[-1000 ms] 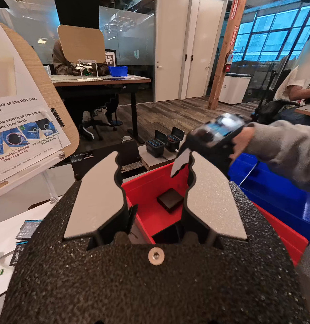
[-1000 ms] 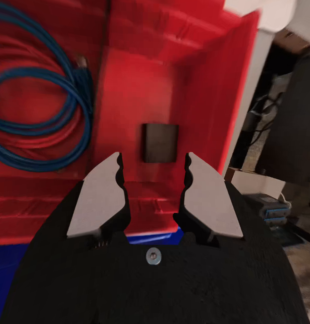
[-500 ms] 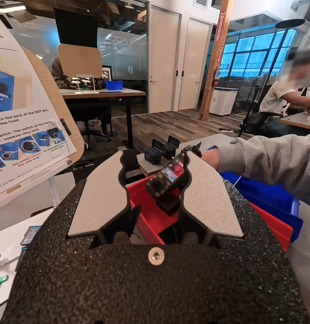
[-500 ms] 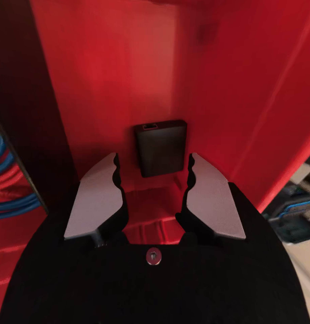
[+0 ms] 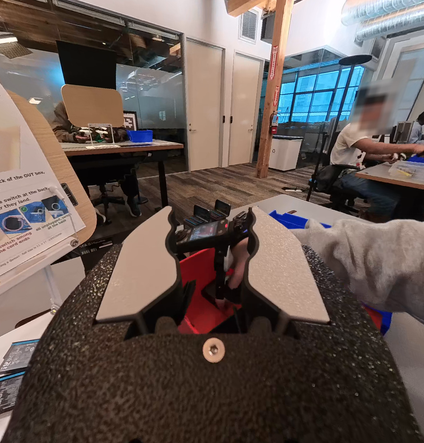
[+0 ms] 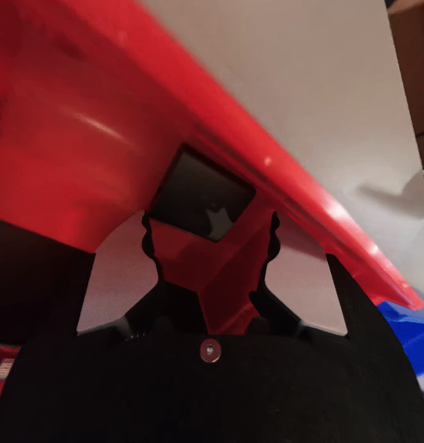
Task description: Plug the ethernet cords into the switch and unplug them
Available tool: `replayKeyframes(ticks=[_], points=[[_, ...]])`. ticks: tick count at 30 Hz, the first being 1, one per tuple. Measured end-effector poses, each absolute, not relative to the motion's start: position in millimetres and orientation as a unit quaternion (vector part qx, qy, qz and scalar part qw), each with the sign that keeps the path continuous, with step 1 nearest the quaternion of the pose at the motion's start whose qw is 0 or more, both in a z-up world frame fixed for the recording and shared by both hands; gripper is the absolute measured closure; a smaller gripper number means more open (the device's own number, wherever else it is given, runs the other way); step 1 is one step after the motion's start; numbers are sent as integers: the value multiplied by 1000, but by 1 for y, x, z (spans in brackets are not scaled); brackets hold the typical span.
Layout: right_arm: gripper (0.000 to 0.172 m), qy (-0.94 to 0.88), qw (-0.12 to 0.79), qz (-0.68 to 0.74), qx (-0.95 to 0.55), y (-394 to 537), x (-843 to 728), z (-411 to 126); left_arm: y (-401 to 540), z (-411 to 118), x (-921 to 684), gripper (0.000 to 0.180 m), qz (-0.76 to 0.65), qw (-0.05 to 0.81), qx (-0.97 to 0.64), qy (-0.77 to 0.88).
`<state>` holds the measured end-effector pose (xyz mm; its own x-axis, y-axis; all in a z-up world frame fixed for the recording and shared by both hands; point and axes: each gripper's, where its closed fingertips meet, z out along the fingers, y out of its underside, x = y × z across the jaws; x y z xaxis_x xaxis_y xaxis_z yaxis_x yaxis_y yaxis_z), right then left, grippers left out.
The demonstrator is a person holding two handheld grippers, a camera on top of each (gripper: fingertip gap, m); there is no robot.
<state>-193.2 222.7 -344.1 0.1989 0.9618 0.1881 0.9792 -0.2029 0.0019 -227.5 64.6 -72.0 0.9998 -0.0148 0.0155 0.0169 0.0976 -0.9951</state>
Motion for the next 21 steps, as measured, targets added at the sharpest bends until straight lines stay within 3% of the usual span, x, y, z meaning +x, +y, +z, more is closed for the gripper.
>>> replayKeyframes(ticks=[13,21], points=[[98,-553,27,38,-832,213,-206,-347,32,-57,-239,125,-30,780,-625,7],[99,-695,77,223,-680,170,-213,-246,53,-87,-206,122,55,719,-676,153]])
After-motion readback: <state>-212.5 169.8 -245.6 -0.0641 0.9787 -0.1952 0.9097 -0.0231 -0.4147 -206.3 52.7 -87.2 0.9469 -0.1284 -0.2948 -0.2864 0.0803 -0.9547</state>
